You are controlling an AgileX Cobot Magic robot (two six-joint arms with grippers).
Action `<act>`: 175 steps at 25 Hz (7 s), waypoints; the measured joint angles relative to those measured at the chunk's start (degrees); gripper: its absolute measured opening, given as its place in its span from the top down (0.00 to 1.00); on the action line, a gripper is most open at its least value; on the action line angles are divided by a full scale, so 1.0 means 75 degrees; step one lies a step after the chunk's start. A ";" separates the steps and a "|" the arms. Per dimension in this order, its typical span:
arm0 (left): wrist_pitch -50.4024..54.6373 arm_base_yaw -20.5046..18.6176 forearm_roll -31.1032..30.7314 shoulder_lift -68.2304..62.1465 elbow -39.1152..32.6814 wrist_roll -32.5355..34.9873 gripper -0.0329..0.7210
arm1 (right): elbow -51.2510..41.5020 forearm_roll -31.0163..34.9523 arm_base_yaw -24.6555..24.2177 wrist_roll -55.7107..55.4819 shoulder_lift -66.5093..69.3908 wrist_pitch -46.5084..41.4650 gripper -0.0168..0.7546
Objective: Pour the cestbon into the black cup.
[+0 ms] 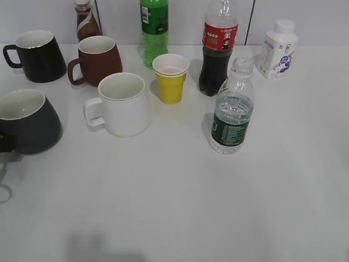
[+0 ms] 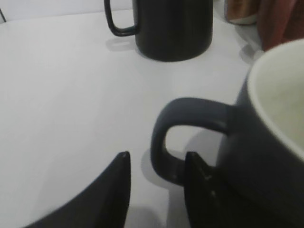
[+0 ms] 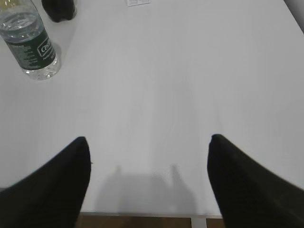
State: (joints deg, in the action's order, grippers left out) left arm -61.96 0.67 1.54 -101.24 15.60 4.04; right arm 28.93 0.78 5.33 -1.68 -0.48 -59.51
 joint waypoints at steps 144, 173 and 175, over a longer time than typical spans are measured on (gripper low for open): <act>-0.0300 -0.1650 -0.5437 0.2733 0.0472 -0.1954 0.89 | -0.1023 0.1163 0.3966 0.0225 1.2511 1.4641 0.12; 0.4477 0.2934 -0.5010 0.3627 0.1198 -0.3177 0.89 | 0.2913 -0.2408 0.4732 0.4384 1.2452 1.0039 0.41; 0.4895 0.3082 -0.4938 0.3627 0.1405 -0.3182 0.89 | 0.3051 -0.2415 0.4797 0.4944 1.2452 1.0009 0.41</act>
State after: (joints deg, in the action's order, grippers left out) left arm -25.25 23.79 -35.50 -74.04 26.14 -19.83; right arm 51.81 -17.33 41.32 35.40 92.91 15.56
